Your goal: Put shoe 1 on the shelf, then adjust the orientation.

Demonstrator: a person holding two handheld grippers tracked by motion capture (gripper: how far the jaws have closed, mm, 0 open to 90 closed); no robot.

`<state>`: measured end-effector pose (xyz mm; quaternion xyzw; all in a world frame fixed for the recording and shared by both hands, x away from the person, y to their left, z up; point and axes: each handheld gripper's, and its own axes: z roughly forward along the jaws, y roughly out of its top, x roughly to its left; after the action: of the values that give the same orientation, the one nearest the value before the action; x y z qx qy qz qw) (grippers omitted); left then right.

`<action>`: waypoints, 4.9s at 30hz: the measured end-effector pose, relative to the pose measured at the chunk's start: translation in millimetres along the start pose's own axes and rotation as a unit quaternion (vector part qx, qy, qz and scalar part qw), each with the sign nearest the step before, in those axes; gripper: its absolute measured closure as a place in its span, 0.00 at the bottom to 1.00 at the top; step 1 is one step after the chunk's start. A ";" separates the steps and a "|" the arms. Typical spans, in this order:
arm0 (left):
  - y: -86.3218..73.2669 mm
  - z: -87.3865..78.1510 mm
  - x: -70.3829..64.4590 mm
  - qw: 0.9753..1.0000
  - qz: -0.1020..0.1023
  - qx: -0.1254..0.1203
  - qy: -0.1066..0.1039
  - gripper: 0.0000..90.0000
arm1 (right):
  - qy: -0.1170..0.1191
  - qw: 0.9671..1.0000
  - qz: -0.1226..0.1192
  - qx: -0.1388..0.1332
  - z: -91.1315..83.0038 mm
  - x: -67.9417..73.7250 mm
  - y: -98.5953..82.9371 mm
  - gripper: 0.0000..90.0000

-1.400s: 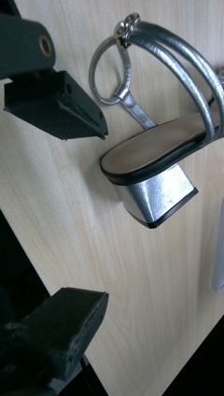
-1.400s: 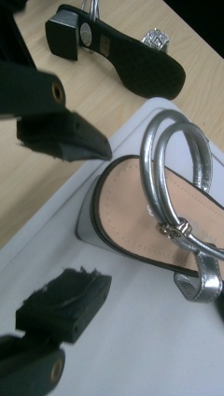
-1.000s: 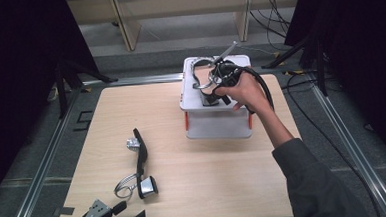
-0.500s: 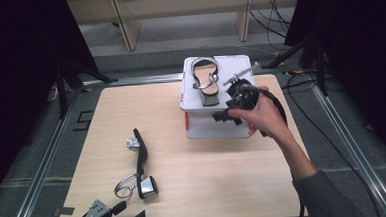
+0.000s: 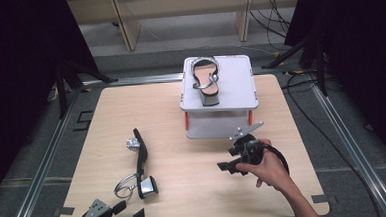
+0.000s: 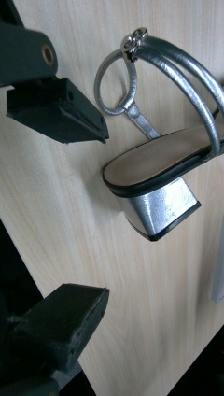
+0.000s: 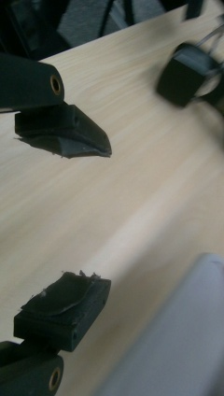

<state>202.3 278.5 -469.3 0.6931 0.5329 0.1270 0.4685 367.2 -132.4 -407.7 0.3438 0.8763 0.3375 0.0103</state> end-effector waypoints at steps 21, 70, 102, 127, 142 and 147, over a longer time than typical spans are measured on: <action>11.5 23.9 -21.4 0.999 0.036 0.008 -0.016 0.36 | -0.007 1.000 -0.005 0.015 15.9 7.9 -50.4 0.33; 59.2 64.9 -9.2 0.997 0.047 -0.043 0.049 0.77 | -0.001 1.000 -0.009 0.023 13.4 6.4 -56.4 0.33; 40.4 50.5 9.4 0.998 0.009 -0.024 0.054 0.60 | 0.010 0.999 -0.011 0.029 16.7 6.4 -60.8 0.34; 57.0 98.0 -7.0 0.994 0.103 -0.010 -0.042 0.97 | 0.004 1.000 -0.013 0.017 17.5 4.2 -61.3 0.34; 48.5 116.5 -76.7 0.985 0.161 0.011 -0.068 0.93 | -0.012 1.000 -0.018 -0.021 -3.8 -1.4 -47.7 0.37; 43.3 111.1 -75.6 0.985 0.154 0.027 -0.078 0.85 | -0.013 0.999 -0.025 -0.028 -3.5 -1.0 -37.8 0.37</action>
<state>274.0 156.8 -469.6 0.7870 0.3849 0.1285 0.4647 344.5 -155.3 -427.9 0.3256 0.8748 0.3566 0.0398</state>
